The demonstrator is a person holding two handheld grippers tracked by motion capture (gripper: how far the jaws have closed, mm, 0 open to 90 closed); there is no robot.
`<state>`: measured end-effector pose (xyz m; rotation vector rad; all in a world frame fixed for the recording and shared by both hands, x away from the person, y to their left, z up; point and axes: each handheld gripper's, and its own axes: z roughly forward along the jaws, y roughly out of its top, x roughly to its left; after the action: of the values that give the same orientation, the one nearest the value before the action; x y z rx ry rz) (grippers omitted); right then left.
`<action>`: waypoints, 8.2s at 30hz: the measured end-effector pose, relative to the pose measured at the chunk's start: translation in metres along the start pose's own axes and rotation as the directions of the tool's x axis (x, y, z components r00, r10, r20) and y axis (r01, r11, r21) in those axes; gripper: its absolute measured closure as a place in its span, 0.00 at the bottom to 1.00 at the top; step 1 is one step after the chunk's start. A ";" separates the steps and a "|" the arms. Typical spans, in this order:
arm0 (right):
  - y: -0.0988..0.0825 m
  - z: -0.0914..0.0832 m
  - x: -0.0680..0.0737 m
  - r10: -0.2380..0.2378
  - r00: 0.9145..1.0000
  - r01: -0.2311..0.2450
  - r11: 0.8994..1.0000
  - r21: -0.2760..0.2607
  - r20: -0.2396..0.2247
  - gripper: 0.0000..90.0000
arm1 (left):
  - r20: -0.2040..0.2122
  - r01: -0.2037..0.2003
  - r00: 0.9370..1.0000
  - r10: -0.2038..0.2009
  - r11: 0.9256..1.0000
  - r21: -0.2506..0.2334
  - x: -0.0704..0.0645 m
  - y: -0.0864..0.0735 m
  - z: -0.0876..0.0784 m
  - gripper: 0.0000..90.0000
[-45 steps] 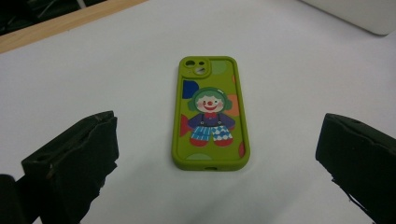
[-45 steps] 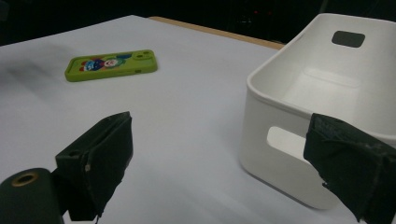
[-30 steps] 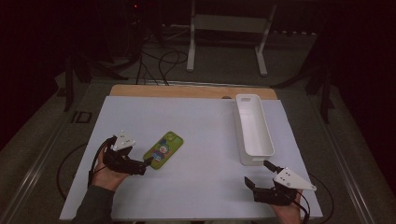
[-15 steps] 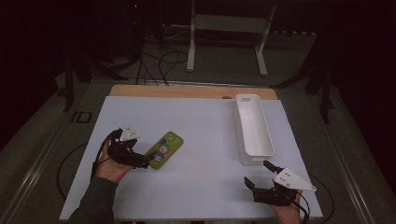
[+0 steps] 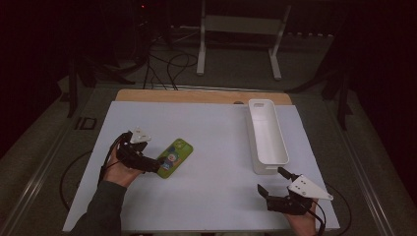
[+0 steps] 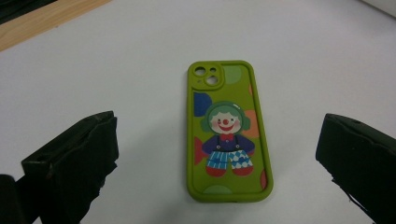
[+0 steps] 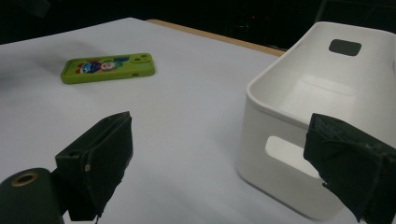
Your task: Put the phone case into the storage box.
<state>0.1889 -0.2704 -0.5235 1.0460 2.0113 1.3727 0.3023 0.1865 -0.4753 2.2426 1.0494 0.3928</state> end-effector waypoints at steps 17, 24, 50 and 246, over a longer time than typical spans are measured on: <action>0.005 0.008 -0.002 -0.037 0.999 0.037 0.999 -0.005 0.003 0.09 | 0.024 -0.039 0.999 0.037 0.996 0.079 -0.003 0.017 0.013 0.00; 0.005 0.009 -0.004 -0.045 0.999 0.045 0.999 -0.007 0.008 0.09 | 0.025 -0.043 0.999 0.041 0.992 0.121 -0.004 0.021 0.022 0.00; 0.004 0.006 -0.003 -0.042 0.999 0.043 0.999 -0.022 0.032 0.09 | 0.039 -0.054 0.998 0.046 0.965 0.255 -0.007 0.023 0.053 0.00; 0.007 0.002 -0.005 0.005 0.999 -0.004 0.999 -0.037 0.035 0.09 | -0.051 -0.125 0.991 0.122 0.991 -0.055 -0.037 0.027 0.025 0.18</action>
<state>0.1954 -0.2717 -0.5179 1.0523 1.9522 1.3785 0.3069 0.1346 -0.4776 2.2633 0.9135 0.5253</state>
